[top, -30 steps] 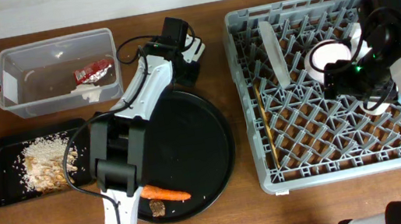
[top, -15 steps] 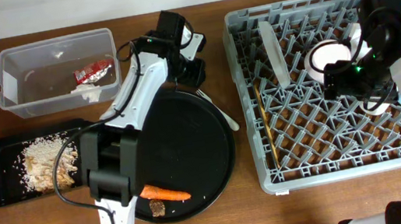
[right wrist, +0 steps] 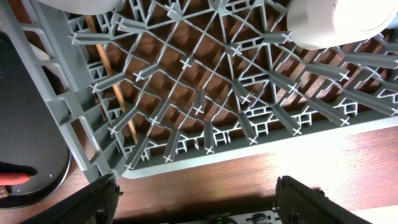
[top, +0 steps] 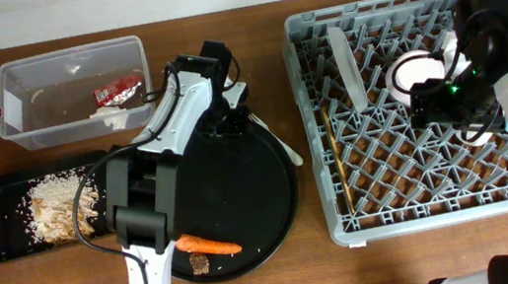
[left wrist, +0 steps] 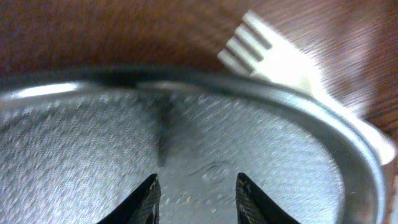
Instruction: Sort waste into correct bins and load items into the dishwasher rack
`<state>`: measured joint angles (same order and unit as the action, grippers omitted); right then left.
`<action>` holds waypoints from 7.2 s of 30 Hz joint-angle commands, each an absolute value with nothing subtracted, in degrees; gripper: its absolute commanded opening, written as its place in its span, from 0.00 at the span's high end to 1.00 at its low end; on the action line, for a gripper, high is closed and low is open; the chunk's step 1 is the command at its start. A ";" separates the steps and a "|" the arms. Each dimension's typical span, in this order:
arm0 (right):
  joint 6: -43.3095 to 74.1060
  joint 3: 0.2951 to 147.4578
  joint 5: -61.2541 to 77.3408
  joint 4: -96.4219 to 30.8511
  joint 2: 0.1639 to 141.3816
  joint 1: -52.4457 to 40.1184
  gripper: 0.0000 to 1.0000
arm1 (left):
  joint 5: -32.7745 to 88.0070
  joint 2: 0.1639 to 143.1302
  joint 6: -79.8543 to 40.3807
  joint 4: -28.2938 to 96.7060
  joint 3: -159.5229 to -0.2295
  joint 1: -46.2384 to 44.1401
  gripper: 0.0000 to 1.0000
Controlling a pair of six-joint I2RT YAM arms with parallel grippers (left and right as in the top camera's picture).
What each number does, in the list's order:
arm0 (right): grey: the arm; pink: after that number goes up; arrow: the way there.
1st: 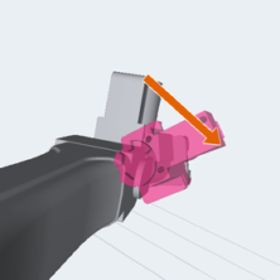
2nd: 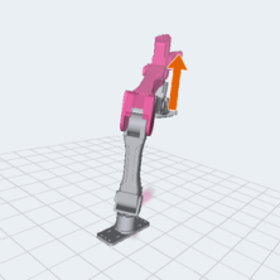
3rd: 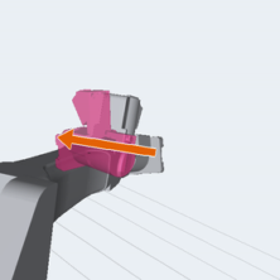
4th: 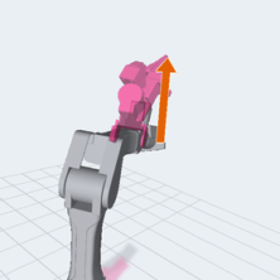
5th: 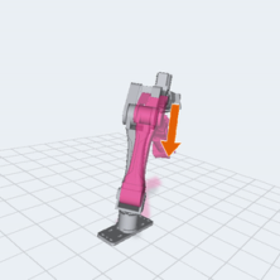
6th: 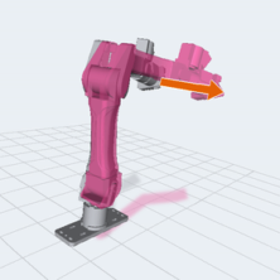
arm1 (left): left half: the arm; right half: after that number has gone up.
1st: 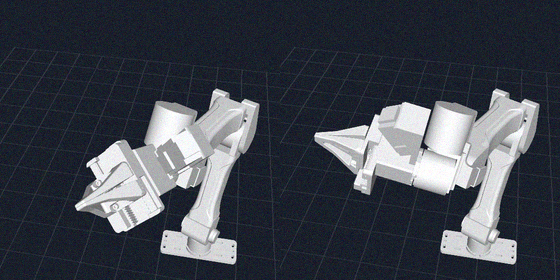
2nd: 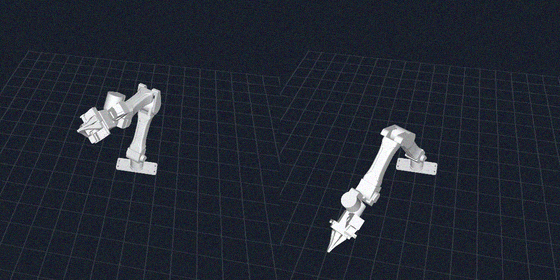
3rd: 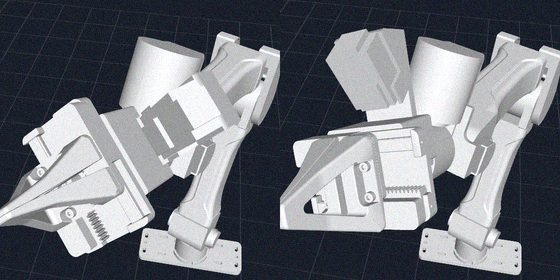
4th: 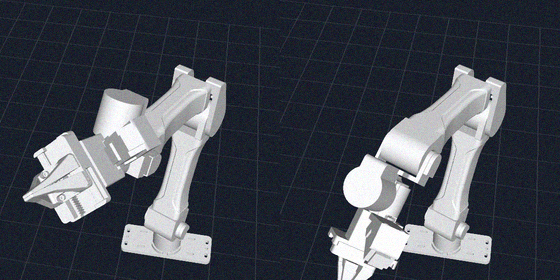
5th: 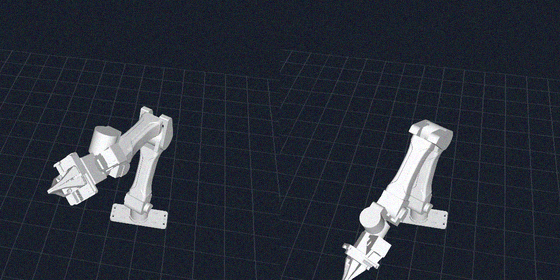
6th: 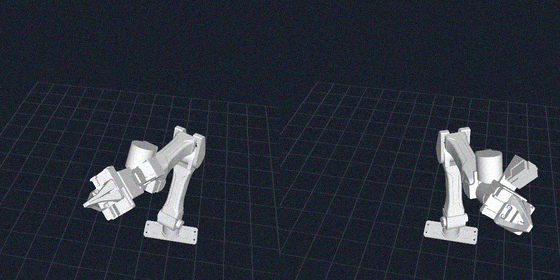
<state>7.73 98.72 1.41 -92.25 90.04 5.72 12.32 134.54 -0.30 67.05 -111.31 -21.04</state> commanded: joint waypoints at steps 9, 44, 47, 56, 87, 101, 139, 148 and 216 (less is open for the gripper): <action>7.29 98.94 1.06 -92.38 89.12 6.09 0.16 | -2.04 135.00 -2.15 76.09 -110.80 -7.22 0.64; 7.27 98.94 1.10 -91.55 89.19 6.02 0.13 | 20.58 124.79 -20.21 64.84 -97.25 -38.96 0.63; 7.27 98.94 1.10 -91.72 89.19 6.02 0.13 | 16.71 124.79 -20.16 64.07 -94.43 -38.96 0.62; 7.27 98.94 1.10 -91.74 89.19 6.02 0.13 | 10.20 121.14 -20.18 65.80 -92.68 -38.68 0.63; -11.07 98.19 -0.91 -57.56 126.61 -28.82 0.28 | 1.67 96.01 -19.68 75.31 -92.71 -1.32 0.49; -8.93 97.65 -2.57 -58.96 128.81 -28.91 0.62 | 1.65 96.01 -18.55 75.33 -92.71 -1.32 0.49; 39.94 98.76 -0.64 -55.29 128.86 -29.30 0.66 | 1.67 96.01 -18.37 75.55 -92.71 -1.32 0.49; 40.16 97.97 -0.56 -57.08 130.89 -30.48 0.72 | 1.65 96.01 -18.37 75.55 -92.71 -1.32 0.49; -0.62 89.23 9.89 -89.12 83.81 6.83 0.28 | -6.96 85.82 -55.81 47.00 -51.46 -15.53 0.11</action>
<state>-0.25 89.43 9.61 -89.10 83.85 6.35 -3.38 90.24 -58.04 47.05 -51.86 -16.10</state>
